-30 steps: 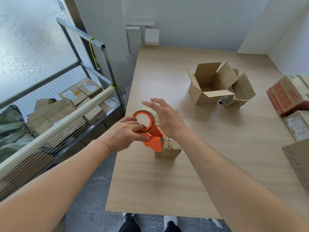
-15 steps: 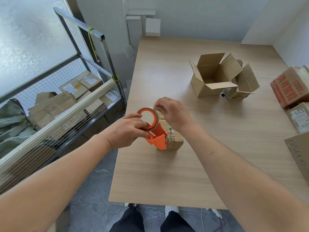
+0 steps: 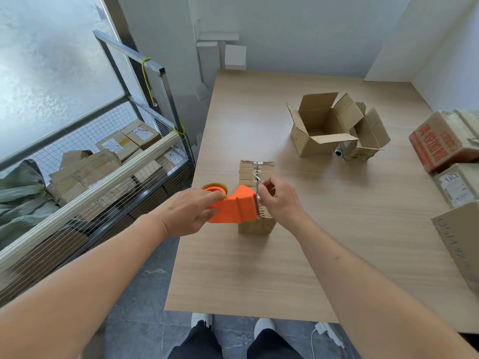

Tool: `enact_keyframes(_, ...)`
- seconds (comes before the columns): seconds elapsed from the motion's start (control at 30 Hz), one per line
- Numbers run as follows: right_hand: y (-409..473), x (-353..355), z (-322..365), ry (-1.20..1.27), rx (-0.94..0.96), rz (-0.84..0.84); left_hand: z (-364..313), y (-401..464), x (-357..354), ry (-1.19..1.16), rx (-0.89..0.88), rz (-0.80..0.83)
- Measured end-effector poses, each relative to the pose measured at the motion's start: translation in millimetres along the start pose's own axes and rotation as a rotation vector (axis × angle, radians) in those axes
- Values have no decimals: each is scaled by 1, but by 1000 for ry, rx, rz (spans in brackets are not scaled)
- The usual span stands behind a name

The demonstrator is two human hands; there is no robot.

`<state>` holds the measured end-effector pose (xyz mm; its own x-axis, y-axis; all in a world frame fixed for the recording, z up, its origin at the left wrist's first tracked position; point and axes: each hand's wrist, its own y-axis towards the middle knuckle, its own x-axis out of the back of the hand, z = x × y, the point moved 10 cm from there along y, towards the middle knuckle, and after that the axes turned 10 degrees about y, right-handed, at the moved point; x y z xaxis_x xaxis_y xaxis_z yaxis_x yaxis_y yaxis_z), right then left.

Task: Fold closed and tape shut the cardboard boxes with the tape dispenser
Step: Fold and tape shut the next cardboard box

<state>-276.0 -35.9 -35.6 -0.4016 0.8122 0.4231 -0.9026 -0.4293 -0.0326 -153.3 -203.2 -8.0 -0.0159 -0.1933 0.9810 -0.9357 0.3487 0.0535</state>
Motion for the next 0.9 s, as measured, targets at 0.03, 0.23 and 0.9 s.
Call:
enact_keyframes(0.03,-4,1,-5,52,-37,-5,-3,0,-1,5,-4,-11)
enact_keyframes(0.23,-16,6,-16,364,-113,54,-26,-5,-1,54,-118,-152)
enact_keyframes(0.9,-36,11,-38,223,-174,-51,0,-10,-20,110,163,-83)
